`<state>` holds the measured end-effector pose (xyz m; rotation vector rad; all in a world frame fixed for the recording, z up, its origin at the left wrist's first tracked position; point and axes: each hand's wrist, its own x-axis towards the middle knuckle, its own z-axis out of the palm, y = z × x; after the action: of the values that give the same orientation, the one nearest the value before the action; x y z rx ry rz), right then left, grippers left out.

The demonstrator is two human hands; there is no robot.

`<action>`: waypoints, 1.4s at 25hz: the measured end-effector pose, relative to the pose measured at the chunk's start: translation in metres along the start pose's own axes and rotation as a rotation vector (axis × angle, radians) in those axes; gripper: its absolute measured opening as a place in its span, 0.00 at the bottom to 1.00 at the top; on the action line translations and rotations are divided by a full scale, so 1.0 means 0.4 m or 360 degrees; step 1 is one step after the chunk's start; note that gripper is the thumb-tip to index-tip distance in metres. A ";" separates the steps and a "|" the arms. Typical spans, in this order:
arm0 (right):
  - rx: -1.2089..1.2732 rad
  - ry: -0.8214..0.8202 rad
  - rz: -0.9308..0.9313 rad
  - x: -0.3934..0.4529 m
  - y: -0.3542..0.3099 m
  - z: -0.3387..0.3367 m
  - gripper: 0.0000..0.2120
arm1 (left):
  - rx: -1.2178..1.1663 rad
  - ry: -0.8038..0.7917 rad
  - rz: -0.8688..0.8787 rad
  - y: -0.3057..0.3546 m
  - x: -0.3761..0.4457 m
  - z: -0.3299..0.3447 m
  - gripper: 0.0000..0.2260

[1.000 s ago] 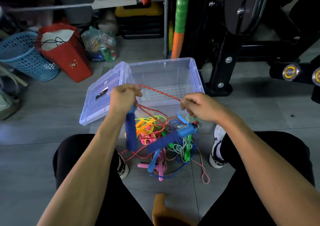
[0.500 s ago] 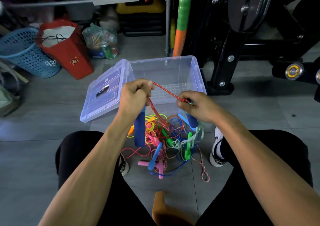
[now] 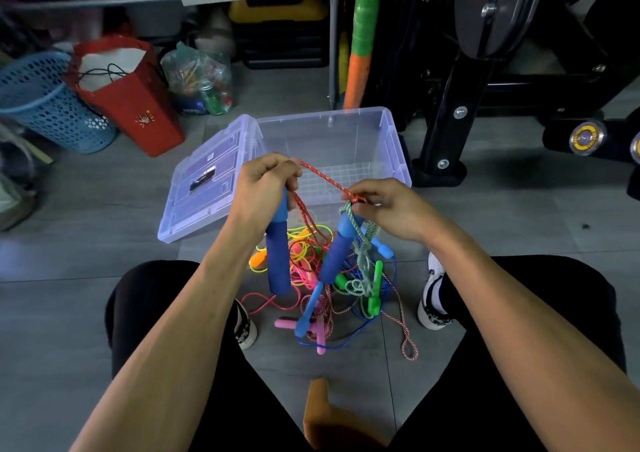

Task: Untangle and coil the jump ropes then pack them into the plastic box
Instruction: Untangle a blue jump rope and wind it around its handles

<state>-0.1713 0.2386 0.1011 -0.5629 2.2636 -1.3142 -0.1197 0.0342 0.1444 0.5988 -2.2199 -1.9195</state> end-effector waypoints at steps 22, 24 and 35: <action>0.0387 0.0050 0.0073 -0.037 -0.067 -0.036 0.17 | 0.0609 -0.0478 0.0211 -0.047 -0.023 0.033 0.17; 0.0250 -0.0093 0.0097 -0.040 -0.063 -0.015 0.22 | 0.0614 -0.0480 0.0258 -0.045 -0.019 0.028 0.15; 0.0103 0.0094 -0.0152 -0.055 -0.095 -0.018 0.06 | 0.0673 -0.0198 0.0137 -0.070 0.014 0.026 0.19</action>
<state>-0.1532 0.2385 0.1416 -0.6239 2.2567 -1.4631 -0.1231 0.0388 0.1145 0.4327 -2.7068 -1.4888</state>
